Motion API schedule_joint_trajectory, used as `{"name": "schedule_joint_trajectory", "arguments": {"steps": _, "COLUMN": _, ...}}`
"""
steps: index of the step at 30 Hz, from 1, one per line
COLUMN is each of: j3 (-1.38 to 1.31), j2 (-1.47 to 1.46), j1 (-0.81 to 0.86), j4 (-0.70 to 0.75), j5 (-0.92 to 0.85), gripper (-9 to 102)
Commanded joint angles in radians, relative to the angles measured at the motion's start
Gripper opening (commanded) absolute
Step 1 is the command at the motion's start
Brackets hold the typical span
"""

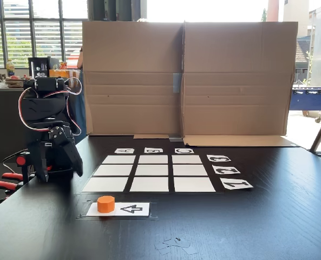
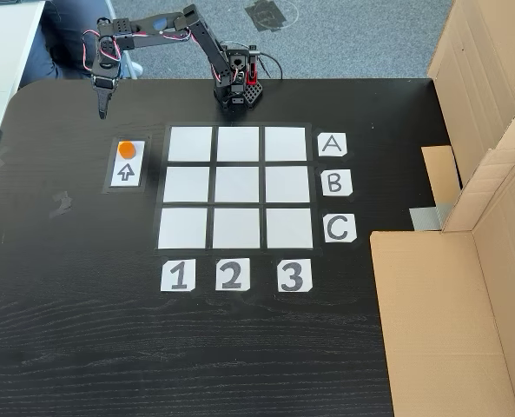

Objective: Pick up the round, orange token and place it in the grid on square A1.

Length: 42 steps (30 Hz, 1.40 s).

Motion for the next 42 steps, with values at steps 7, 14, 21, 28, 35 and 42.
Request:
{"name": "schedule_joint_trajectory", "arguments": {"steps": 7, "j3": -0.069, "j2": -0.086, "j1": -0.086, "j4": 0.0, "j5": 0.011, "gripper": 37}}
{"name": "schedule_joint_trajectory", "arguments": {"steps": 14, "j3": -0.107, "j2": -0.163, "j1": -0.14, "j4": 0.0, "j5": 0.037, "gripper": 37}}
{"name": "schedule_joint_trajectory", "arguments": {"steps": 21, "j3": -0.118, "j2": -0.201, "j1": -0.183, "j4": 0.003, "j5": 0.055, "gripper": 37}}
{"name": "schedule_joint_trajectory", "arguments": {"steps": 28, "j3": -0.114, "j2": -0.216, "j1": -0.216, "j4": 0.005, "j5": 0.074, "gripper": 36}}
{"name": "schedule_joint_trajectory", "arguments": {"steps": 35, "j3": -0.092, "j2": -0.229, "j1": -0.235, "j4": 0.006, "j5": 0.074, "gripper": 36}}
{"name": "schedule_joint_trajectory", "arguments": {"steps": 42, "j3": -0.089, "j2": -0.264, "j1": -0.25, "j4": 0.006, "j5": 0.087, "gripper": 36}}
